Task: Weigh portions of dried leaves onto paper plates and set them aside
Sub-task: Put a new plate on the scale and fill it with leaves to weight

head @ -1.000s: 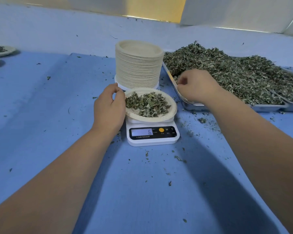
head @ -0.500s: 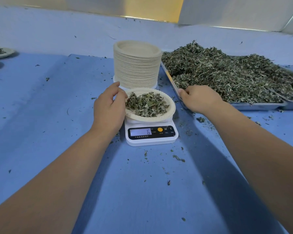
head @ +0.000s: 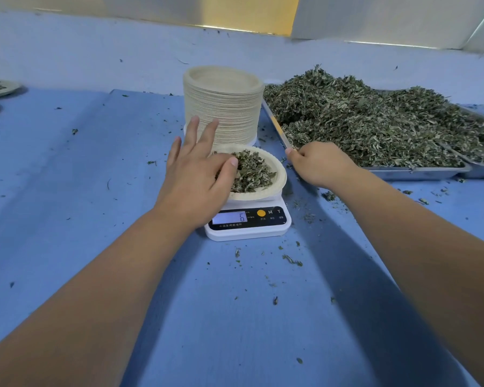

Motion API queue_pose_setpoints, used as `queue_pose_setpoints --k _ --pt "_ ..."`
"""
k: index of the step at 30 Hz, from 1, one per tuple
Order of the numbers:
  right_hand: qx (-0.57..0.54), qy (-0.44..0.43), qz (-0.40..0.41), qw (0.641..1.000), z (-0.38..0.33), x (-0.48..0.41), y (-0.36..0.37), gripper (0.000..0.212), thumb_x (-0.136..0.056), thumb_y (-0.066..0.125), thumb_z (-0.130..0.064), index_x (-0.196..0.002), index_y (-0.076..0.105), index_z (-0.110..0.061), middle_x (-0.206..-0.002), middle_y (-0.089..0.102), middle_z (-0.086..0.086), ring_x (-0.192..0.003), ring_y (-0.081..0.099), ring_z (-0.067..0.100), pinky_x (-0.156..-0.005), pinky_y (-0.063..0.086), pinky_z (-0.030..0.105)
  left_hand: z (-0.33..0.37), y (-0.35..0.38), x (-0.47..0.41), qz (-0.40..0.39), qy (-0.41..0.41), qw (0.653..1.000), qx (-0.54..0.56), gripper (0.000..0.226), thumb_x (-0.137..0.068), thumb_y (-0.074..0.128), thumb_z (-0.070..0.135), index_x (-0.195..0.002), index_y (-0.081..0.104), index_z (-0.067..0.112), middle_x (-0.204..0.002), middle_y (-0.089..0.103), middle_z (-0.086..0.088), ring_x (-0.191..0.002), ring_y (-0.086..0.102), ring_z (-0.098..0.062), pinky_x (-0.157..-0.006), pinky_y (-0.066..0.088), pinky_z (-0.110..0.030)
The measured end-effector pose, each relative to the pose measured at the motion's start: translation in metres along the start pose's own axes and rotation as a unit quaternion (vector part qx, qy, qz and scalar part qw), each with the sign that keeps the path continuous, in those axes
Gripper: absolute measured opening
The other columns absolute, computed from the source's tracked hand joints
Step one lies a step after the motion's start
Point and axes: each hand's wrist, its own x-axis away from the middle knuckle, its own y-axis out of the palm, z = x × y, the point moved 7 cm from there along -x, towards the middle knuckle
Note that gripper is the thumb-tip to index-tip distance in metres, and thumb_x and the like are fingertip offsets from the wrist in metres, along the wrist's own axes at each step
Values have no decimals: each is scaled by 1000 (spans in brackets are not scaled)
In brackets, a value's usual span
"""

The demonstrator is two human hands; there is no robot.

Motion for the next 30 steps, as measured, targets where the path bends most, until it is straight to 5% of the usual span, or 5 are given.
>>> queue_pose_setpoints --k 7,13,16,21,30 --pt "-21 -8 46 999 0 2 -1 48 -106 37 -44 -69 43 -14 -66 50 7 -60 47 25 -53 31 32 6 2 1 -22 38 999 2 50 -102 27 51 -134 64 40 -172 10 5 -157 -12 -15 -127 -6 -49" --pt "-27 -18 39 999 1 -3 -1 53 -106 37 -42 -63 43 -11 -58 46 6 -52 43 24 -52 34 30 2 -1 -3 -6 17 1000 10 49 -100 23 53 -75 61 34 -169 24 1 -158 -1 -18 -127 3 -50" --pt "-50 -17 48 997 2 -7 -4 55 -105 41 -41 -60 42 -10 -53 44 7 -48 39 26 -52 37 29 -13 -8 -4 49 -43 994 84 54 -99 26 49 -93 71 20 -165 33 1 -157 10 -14 -124 13 -38" --pt "-34 -9 43 998 3 -14 -8 52 -105 39 -46 -65 43 -12 -57 45 6 -52 38 25 -52 31 29 -37 -6 -2 80 -149 967 193 46 -97 30 42 -99 73 28 -162 38 5 -154 18 -8 -111 13 -18" --pt "2 -4 19 1000 3 -6 4 59 -105 30 -52 -62 44 -15 -60 47 7 -53 44 24 -53 33 29 -42 -4 -3 90 -157 965 187 47 -98 32 39 -106 75 24 -161 40 5 -153 21 -7 -108 15 -18"
